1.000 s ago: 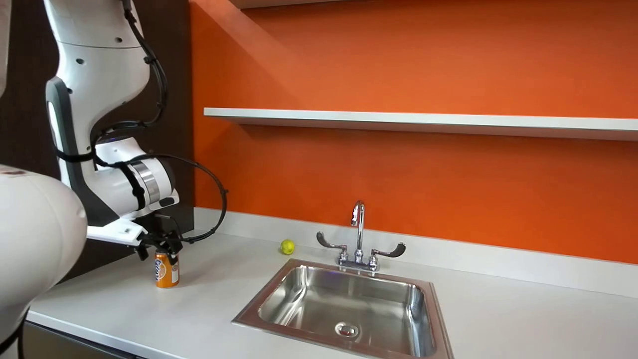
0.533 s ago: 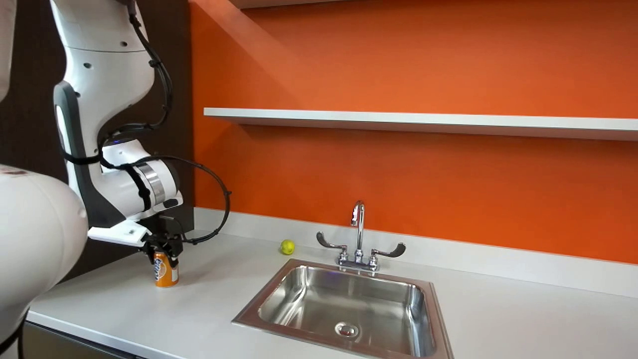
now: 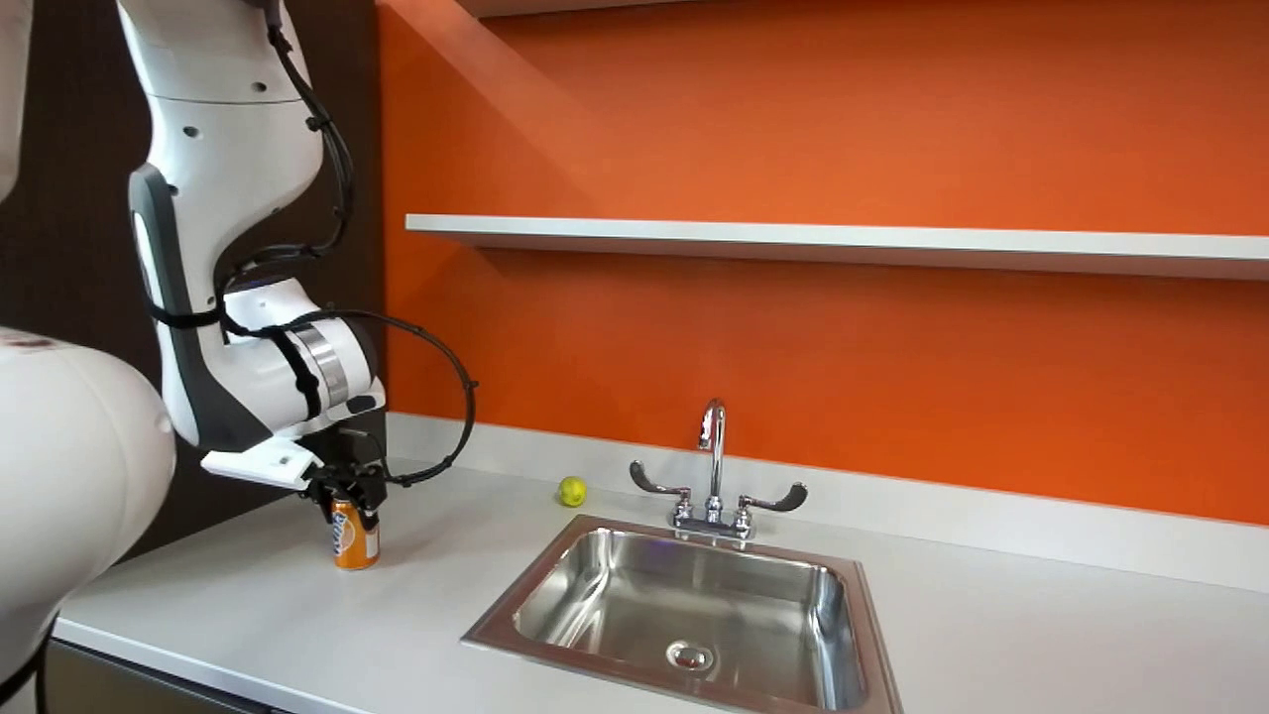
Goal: Put the can on the stand
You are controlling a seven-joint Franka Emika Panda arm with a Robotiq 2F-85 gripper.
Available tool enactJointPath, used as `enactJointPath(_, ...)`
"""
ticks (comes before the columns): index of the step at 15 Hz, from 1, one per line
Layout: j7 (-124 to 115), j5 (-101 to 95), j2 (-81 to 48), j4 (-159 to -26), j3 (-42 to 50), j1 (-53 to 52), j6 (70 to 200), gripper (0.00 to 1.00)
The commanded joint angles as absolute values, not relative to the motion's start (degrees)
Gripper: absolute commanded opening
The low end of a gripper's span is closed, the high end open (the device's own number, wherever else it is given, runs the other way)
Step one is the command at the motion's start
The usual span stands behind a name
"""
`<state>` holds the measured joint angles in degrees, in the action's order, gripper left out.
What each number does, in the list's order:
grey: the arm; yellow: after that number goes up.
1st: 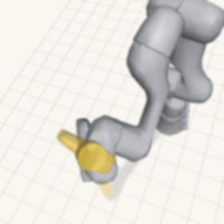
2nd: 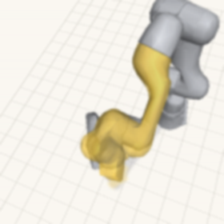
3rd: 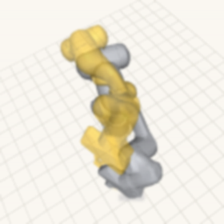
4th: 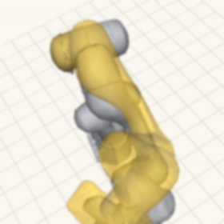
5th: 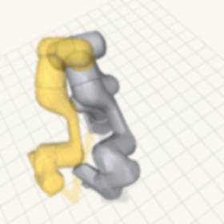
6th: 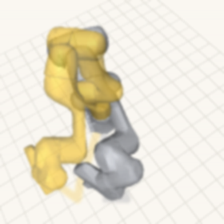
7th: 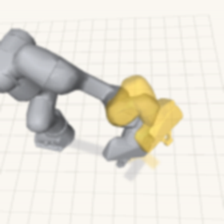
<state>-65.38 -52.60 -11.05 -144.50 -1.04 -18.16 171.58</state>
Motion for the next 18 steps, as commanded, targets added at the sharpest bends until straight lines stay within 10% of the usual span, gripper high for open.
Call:
enactJointPath(1,-65.6,-52.7,-4.2,-148.6,0.9,-16.4,172.3,0.38)
enactJointPath(18,-18.7,-12.5,28.7,-158.5,0.3,-11.2,148.7,0.38)
